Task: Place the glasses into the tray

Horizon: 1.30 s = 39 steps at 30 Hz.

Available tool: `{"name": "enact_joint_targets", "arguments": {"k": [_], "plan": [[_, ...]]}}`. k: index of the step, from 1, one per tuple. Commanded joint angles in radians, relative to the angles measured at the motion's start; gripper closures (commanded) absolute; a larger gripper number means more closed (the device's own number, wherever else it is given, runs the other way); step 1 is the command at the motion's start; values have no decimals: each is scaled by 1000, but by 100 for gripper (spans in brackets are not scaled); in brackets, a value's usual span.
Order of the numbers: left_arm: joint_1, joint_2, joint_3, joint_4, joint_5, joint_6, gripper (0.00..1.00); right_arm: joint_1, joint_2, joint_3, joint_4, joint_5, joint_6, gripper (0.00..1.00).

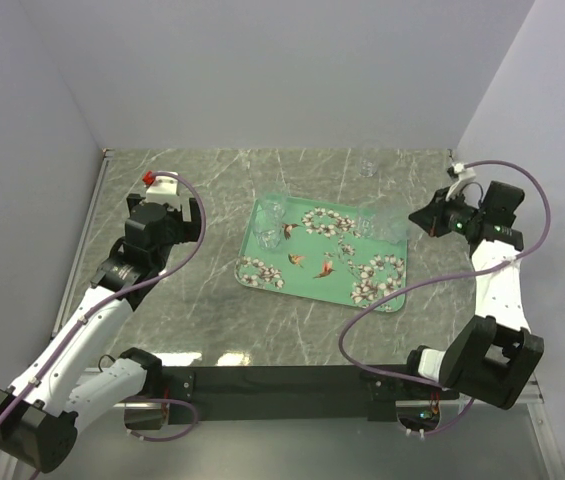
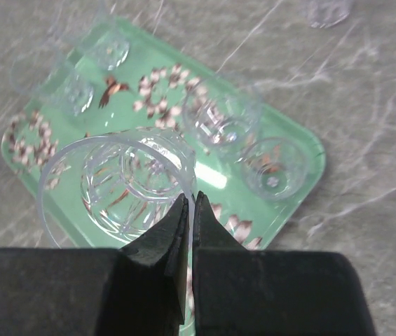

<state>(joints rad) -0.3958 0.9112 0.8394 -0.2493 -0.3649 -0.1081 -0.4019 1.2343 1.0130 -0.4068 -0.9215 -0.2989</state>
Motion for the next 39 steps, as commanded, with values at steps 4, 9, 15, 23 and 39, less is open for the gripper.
{"name": "enact_joint_targets", "arguments": {"k": [4,9,15,23,39], "plan": [[2,-20,-3,39,-11,10,1,77,-53,-75,-47,6,-120,100],[0,-18,-3,38,-9,12,1,192,-67,-120,25,171,-95,100],[0,-15,-2,39,-8,13,1,299,-18,-130,97,347,-48,100],[2,-18,-2,39,-9,13,0,357,116,-82,112,460,-29,100],[2,-23,-2,39,-6,12,1,397,139,-57,111,506,-16,42]]}}
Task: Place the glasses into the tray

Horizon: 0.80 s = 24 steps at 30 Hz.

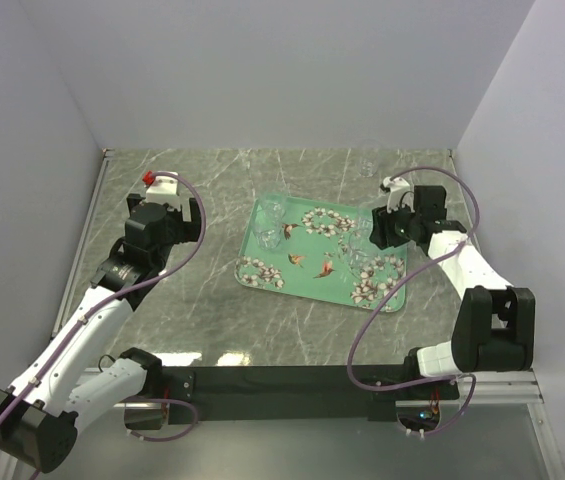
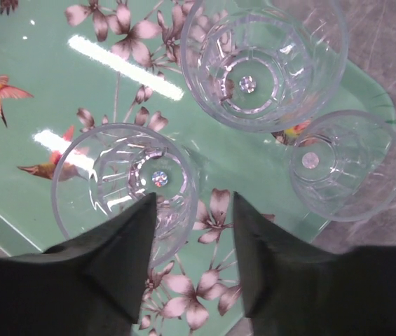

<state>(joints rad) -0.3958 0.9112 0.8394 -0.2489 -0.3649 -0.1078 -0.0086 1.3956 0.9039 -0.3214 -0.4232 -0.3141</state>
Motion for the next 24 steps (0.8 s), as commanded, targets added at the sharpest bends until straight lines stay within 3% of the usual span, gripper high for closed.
{"name": "enact_joint_targets", "arguments": {"k": [1,6,13,24], "plan": [[2,-23,-2,39,-6,11,1,4,-29,56,21,5,0,41],[2,-28,-3,39,-5,13,1,4,-89,85,4,-5,-6,35],[2,-26,-2,37,-3,14,1,4,-113,188,2,-14,35,34],[2,-21,-3,37,-12,19,1,4,179,496,4,-23,292,33]]}}
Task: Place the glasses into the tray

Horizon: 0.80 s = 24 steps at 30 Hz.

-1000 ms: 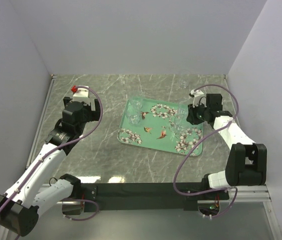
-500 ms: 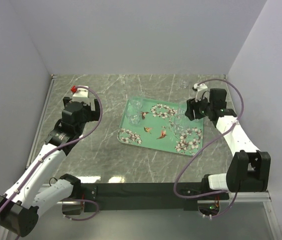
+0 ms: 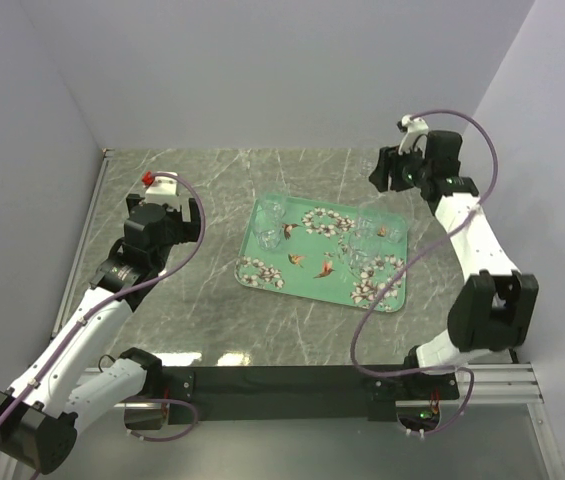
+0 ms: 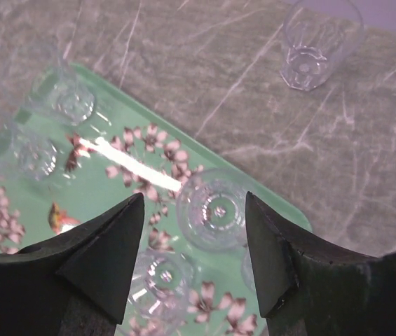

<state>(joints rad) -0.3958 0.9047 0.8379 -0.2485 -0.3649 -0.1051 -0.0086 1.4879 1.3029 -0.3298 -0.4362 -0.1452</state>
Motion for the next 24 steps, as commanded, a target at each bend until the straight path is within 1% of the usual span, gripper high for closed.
{"name": "enact_joint_targets", "arguments": {"k": [1,6,10,11,14,15,17,18,20,24], "plan": [[2,-12,-2,37,-12,16,1,4,118,126,0,-22,142,33],[2,-1,-2,35,-17,19,1,-13,319,339,-46,-27,298,33],[2,10,-2,35,-20,21,0,-22,437,467,-63,-9,381,32],[2,16,-3,34,-19,21,0,-22,463,493,-69,23,392,32],[2,23,0,32,-23,22,1,-24,563,651,-104,117,450,30],[2,22,-2,31,-28,22,1,-22,610,685,-116,195,487,30],[2,22,-2,32,-34,25,1,-24,655,760,-144,263,513,29],[2,22,-2,32,-34,25,1,-24,684,778,-149,313,533,29],[2,26,-2,32,-32,25,1,-25,707,799,-143,350,548,28],[2,31,0,31,-23,27,0,-25,735,786,-104,382,604,28]]}}
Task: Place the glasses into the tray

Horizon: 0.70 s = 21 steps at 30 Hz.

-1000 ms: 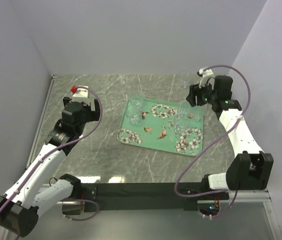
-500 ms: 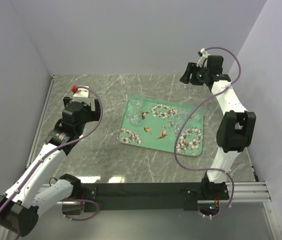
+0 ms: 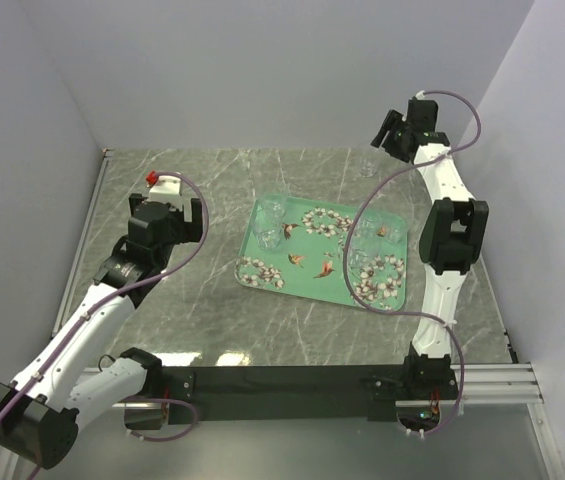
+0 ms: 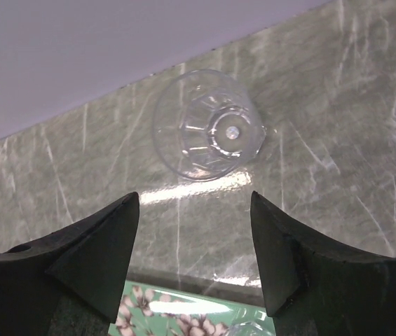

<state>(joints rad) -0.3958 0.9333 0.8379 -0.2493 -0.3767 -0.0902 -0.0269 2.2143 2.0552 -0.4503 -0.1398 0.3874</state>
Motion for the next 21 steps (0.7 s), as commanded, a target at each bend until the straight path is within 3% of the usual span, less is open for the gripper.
{"name": "enact_joint_targets", "arguments": {"k": [1,10,21], "plan": [[2,4,1,30,-10,10,1,-7,13,33,27,88,77,28],[2,6,-2,33,-14,14,1,-5,102,75,48,138,77,31],[3,24,1,30,-30,15,1,-13,179,123,59,134,77,53]]}}
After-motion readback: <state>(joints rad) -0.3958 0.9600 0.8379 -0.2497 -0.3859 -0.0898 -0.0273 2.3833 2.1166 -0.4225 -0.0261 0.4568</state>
